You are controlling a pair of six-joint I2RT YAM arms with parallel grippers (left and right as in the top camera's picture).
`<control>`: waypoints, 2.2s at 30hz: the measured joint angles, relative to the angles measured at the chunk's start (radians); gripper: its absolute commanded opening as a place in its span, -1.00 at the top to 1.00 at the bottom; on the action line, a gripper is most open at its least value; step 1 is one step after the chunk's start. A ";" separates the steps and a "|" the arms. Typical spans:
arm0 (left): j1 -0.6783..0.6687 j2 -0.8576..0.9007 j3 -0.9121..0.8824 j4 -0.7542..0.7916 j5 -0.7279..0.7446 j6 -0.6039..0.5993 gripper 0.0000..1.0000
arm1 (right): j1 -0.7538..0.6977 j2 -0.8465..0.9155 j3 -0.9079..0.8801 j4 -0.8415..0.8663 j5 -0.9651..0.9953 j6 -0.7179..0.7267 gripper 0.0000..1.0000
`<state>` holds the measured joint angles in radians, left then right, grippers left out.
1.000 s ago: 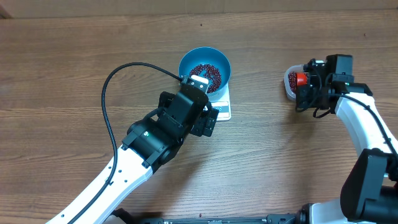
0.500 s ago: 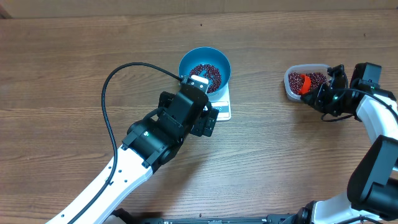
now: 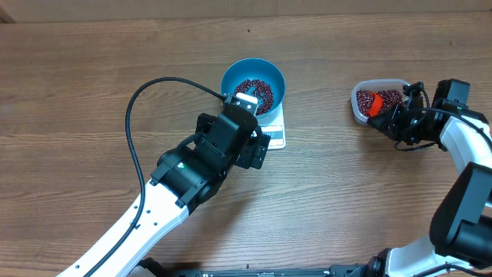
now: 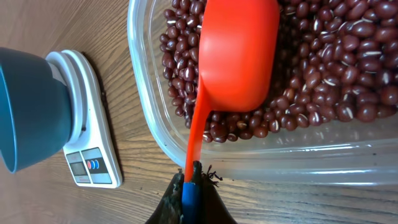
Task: Scoop item into bowl and weigh 150g on scale
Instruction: 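Dip the red scoop into the beans again with the right gripper, then lift the filled scoop and carry it to the teal bowl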
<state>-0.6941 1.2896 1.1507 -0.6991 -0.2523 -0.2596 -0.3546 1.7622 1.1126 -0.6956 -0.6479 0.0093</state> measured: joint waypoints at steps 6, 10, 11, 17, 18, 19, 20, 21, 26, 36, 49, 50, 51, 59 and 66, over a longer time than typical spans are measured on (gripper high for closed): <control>0.000 0.000 0.000 0.000 0.000 0.000 -0.99 | 0.000 0.005 0.000 0.013 -0.028 0.025 0.93; 0.000 0.000 0.000 0.000 0.000 0.000 -0.99 | 0.000 0.008 0.000 0.027 -0.040 0.042 0.93; 0.000 0.000 0.000 0.000 0.000 0.000 -0.99 | -0.001 0.009 0.000 0.030 -0.042 0.043 0.93; 0.000 0.000 0.000 0.000 0.000 0.000 -0.99 | -0.034 0.014 0.000 0.041 -0.055 0.047 0.93; 0.000 0.000 0.000 0.000 0.000 0.000 -0.99 | -0.042 0.015 0.000 0.042 -0.058 0.047 0.93; 0.000 0.000 0.000 0.000 0.000 0.000 -0.99 | -0.055 0.016 0.000 0.041 -0.061 0.047 0.93; 0.000 0.000 0.000 0.000 0.000 0.000 -0.99 | -0.064 0.016 0.000 0.042 -0.062 0.047 0.93; 0.000 0.000 0.000 0.000 0.000 0.000 -0.99 | -0.079 0.018 0.000 0.040 -0.068 0.044 0.93; 0.000 0.000 0.000 0.000 0.000 0.000 -0.99 | -0.139 0.025 0.000 0.022 -0.130 0.025 0.93; 0.000 0.000 0.000 0.000 0.000 0.000 -0.99 | -0.211 0.029 0.000 -0.028 -0.289 -0.021 0.93; 0.000 0.000 0.000 0.000 0.000 0.000 -0.99 | -0.259 0.029 0.000 -0.074 -0.466 -0.077 0.93; 0.000 0.000 0.000 0.000 0.000 0.000 -0.99 | -0.259 0.029 0.000 -0.075 -0.480 -0.079 0.93; 0.000 0.000 0.000 0.000 0.000 0.000 -0.99 | -0.259 0.029 0.000 -0.074 -0.498 -0.082 0.93; 0.000 0.000 0.000 0.000 0.000 0.000 -0.99 | -0.259 0.029 0.000 -0.076 -0.597 -0.096 0.93; 0.000 0.000 0.000 0.000 0.000 0.000 -0.99 | -0.259 0.029 0.000 -0.084 -0.667 -0.097 0.93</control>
<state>-0.6941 1.2896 1.1507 -0.6991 -0.2523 -0.2596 -0.6136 1.7908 1.1122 -0.7795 -1.3151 -0.0879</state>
